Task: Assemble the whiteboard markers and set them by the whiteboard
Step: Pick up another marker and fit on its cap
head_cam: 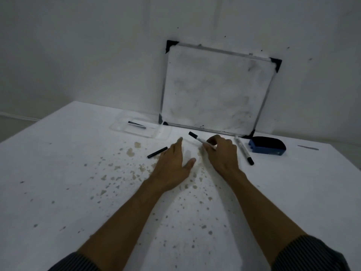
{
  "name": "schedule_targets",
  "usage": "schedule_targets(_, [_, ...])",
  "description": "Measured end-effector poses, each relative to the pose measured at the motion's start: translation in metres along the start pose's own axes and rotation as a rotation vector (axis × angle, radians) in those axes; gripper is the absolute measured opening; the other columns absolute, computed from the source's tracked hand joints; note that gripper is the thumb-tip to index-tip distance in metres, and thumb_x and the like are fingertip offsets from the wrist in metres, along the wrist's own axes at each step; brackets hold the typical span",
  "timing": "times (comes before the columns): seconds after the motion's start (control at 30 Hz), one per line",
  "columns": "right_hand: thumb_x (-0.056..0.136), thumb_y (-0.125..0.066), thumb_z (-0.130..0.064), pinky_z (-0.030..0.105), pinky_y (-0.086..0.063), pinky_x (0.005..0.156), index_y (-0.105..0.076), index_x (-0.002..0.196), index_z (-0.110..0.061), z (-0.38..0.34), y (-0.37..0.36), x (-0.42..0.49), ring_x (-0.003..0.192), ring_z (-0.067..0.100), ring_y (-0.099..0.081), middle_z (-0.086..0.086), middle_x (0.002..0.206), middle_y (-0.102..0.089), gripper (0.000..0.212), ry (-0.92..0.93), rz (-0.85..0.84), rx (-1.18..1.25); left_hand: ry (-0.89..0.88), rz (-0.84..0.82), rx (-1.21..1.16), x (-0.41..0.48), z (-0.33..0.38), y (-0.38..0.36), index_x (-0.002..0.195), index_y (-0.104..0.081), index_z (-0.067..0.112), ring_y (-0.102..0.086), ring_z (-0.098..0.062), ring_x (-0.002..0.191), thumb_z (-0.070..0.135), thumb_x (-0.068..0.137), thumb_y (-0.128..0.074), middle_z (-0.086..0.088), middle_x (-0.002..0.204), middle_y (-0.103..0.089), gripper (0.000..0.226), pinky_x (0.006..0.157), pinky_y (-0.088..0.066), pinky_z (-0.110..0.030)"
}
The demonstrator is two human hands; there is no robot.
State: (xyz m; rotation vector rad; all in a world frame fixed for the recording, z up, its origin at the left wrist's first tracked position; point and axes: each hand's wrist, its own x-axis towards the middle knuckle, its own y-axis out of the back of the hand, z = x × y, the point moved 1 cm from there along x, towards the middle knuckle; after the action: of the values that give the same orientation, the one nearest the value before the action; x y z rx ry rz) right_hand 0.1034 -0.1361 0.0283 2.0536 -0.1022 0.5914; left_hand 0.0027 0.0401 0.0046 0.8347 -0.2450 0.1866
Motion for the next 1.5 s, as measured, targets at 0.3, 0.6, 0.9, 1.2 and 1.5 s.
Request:
schedule_targets(0.3, [0.08, -0.083, -0.046, 0.008, -0.052, 0.069, -0.074, 0.092, -0.035, -0.017, 0.046, -0.071, 0.085, -0.005, -0.07, -0.023, 0.089, -0.075, 0.019, -0.137, -0.012, 0.784, -0.35, 0.188, -0.061, -0.003, 0.01, 0.008, 0.131, -0.07, 0.018, -0.063, -0.016, 0.114, 0.027, 0.104, -0.064, -0.001, 0.125, -0.069, 0.029, 0.101, -0.051, -0.039])
schedule_targets(0.6, [0.097, -0.063, -0.045, 0.027, -0.061, 0.078, -0.074, 0.108, -0.025, -0.025, 0.044, -0.072, 0.095, 0.018, -0.076, 0.0, 0.101, -0.079, 0.025, -0.31, -0.117, 1.218, -0.153, -0.071, -0.343, -0.015, 0.026, 0.004, 0.112, -0.076, 0.039, -0.074, 0.001, 0.091, 0.057, 0.096, -0.065, 0.021, 0.096, -0.079, 0.027, 0.083, -0.059, -0.025])
schedule_targets(0.9, [0.093, -0.066, -0.051, 0.02, -0.059, 0.074, -0.072, 0.12, -0.036, -0.02, 0.035, -0.075, 0.08, 0.005, -0.074, -0.013, 0.093, -0.077, 0.031, -0.026, -0.226, 0.728, -0.043, 0.094, -0.656, -0.004, 0.022, 0.015, 0.122, -0.065, 0.023, -0.071, -0.013, 0.073, 0.036, 0.109, -0.053, -0.003, 0.094, -0.077, 0.021, 0.07, -0.061, -0.028])
schedule_targets(1.2, [0.081, -0.083, -0.042, 0.027, -0.051, 0.049, -0.075, 0.112, -0.021, -0.002, 0.054, -0.063, 0.056, 0.02, -0.066, 0.016, 0.112, -0.077, 0.038, -0.239, -0.448, 1.286, 0.061, 0.152, -0.746, 0.004, 0.021, 0.014, 0.101, -0.076, 0.017, -0.072, -0.011, 0.062, 0.028, 0.106, -0.061, 0.003, 0.08, -0.08, 0.02, 0.066, -0.06, -0.022])
schedule_targets(1.5, [0.095, -0.069, -0.041, 0.027, -0.058, 0.066, -0.077, 0.11, -0.024, -0.008, 0.036, -0.063, 0.071, 0.016, -0.071, 0.0, 0.099, -0.078, 0.024, -0.346, -0.203, 1.317, -0.034, 0.043, -0.694, -0.001, 0.029, 0.002, 0.125, -0.072, 0.028, -0.074, -0.006, 0.075, 0.026, 0.108, -0.059, 0.01, 0.088, -0.078, 0.022, 0.07, -0.058, -0.019])
